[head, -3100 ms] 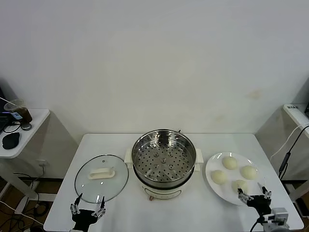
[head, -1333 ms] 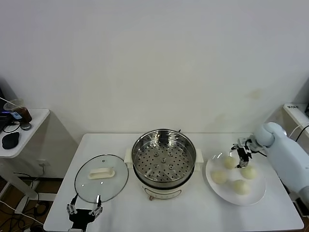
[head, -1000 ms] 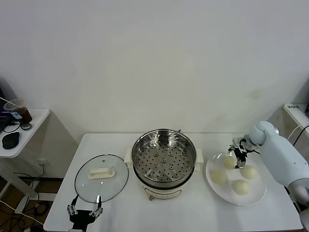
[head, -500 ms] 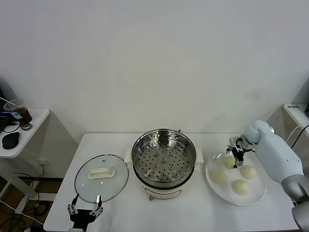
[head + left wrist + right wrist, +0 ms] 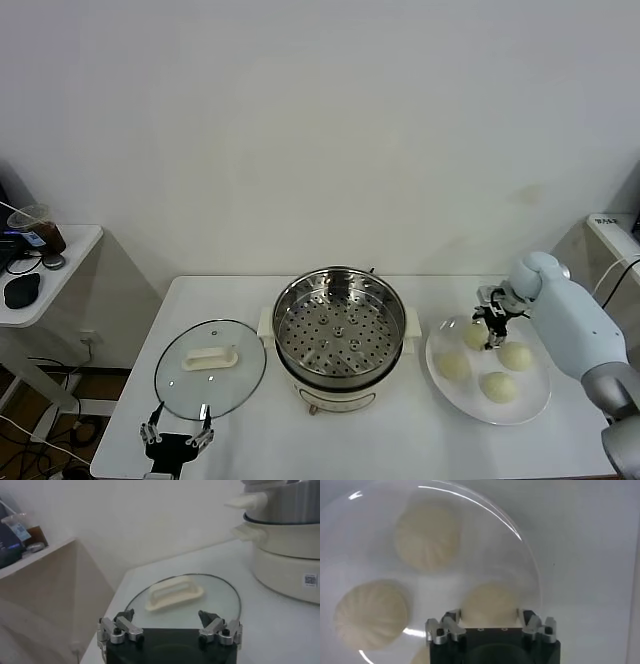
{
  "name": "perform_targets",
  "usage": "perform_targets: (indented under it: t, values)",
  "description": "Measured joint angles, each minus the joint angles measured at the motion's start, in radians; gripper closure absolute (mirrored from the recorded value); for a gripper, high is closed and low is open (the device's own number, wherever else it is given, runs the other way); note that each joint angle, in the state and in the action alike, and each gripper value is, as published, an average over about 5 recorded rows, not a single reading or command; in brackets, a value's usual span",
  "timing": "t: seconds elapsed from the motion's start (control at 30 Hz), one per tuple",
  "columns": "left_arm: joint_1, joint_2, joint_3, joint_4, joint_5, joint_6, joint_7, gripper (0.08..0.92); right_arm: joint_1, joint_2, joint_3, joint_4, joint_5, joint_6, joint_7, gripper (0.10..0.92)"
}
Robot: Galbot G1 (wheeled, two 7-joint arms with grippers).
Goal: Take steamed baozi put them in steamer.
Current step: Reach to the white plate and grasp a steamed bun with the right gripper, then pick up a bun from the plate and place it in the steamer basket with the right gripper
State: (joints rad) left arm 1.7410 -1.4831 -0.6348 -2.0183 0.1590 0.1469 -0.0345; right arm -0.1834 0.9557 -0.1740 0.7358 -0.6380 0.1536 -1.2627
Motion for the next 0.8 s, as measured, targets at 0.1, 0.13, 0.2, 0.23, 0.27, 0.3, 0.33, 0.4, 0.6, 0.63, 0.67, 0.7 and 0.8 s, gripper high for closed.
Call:
perform_targets:
  t: [0.1,0.13,0.2,0.23,0.27,0.3,0.33,0.4,0.6,0.63,0.67,0.7,0.8]
  values:
    - [-0.004,0.000,0.004,0.002,0.000,0.000,0.000,0.177,0.003,-0.003,0.004,-0.001,0.004,-0.001,0.001,0.583]
    - [-0.004,0.000,0.005,0.002,0.000,0.000,0.000,0.177,0.004,-0.005,0.005,-0.001,0.006,-0.002,0.000,0.600]
    - [-0.006,0.001,0.006,0.001,0.000,0.000,0.000,0.177,0.008,-0.009,0.007,0.003,0.011,-0.004,-0.002,0.619]
    - [-0.006,0.001,0.006,0.001,0.000,0.000,0.000,0.177,0.010,-0.012,0.007,0.005,0.015,-0.006,-0.003,0.623]
    - [-0.007,0.001,0.006,0.000,0.000,0.000,-0.001,0.177,0.013,-0.015,0.006,0.008,0.020,-0.007,-0.005,0.623]
    - [-0.008,0.001,0.006,0.000,0.000,0.000,-0.002,0.177,0.016,-0.018,0.004,0.012,0.026,-0.010,-0.008,0.623]
    - [-0.009,0.001,0.005,-0.001,0.000,0.000,-0.003,0.177,0.021,-0.021,0.001,0.018,0.032,-0.012,-0.011,0.622]
    - [-0.011,0.001,0.005,-0.004,0.000,0.000,-0.004,0.177,0.034,-0.028,-0.009,0.030,0.050,-0.017,-0.018,0.619]
    - [-0.017,0.002,0.007,-0.016,0.002,0.000,-0.006,0.177,0.123,-0.032,-0.086,0.080,0.145,-0.034,-0.046,0.619]
    - [-0.019,0.002,0.007,-0.017,0.002,-0.001,-0.007,0.177,0.146,-0.030,-0.105,0.087,0.166,-0.036,-0.051,0.620]
    - [-0.022,0.003,0.006,-0.016,0.002,-0.001,-0.009,0.177,0.171,-0.026,-0.126,0.094,0.189,-0.038,-0.055,0.621]
    - [-0.025,0.004,0.005,-0.015,0.002,-0.001,-0.010,0.177,0.196,-0.021,-0.147,0.100,0.212,-0.038,-0.059,0.622]
    - [-0.033,0.007,0.003,-0.013,0.000,-0.002,-0.013,0.177,0.275,0.002,-0.215,0.113,0.290,-0.027,-0.070,0.621]
